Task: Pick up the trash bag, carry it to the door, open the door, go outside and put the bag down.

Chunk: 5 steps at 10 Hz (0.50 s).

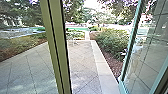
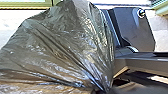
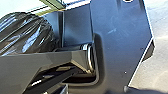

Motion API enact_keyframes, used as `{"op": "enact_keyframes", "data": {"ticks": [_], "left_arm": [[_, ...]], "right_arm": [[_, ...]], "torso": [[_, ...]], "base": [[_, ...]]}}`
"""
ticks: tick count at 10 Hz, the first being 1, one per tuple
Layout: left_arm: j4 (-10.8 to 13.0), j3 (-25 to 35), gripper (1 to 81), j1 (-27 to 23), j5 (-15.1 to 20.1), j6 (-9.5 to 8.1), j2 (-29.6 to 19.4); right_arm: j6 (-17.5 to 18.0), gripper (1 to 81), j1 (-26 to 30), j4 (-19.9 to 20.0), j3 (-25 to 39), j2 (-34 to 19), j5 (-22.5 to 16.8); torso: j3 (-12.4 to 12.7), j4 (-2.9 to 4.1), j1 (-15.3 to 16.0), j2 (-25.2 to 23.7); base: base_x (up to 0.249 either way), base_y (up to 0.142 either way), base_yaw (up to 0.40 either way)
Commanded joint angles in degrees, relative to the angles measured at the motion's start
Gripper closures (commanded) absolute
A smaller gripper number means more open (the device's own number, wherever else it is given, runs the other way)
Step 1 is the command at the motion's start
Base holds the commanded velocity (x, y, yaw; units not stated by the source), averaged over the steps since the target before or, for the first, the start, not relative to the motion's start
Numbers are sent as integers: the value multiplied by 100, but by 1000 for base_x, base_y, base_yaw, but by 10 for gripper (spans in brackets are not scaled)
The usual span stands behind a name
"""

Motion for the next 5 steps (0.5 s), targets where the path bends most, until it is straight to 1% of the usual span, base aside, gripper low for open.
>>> {"op": "enact_keyframes", "data": {"ticks": [1,5], "left_arm": [[21,14,811,-293,351,45,9],[29,14,811,-293,351,45,17]], "right_arm": [[0,10,222,-45,29,21,-309],[0,10,231,-36,29,21,-309]], "torso": [[0,0,0,0],[0,0,0,0]], "base": [[0,-124,0],[0,-124,0]]}}
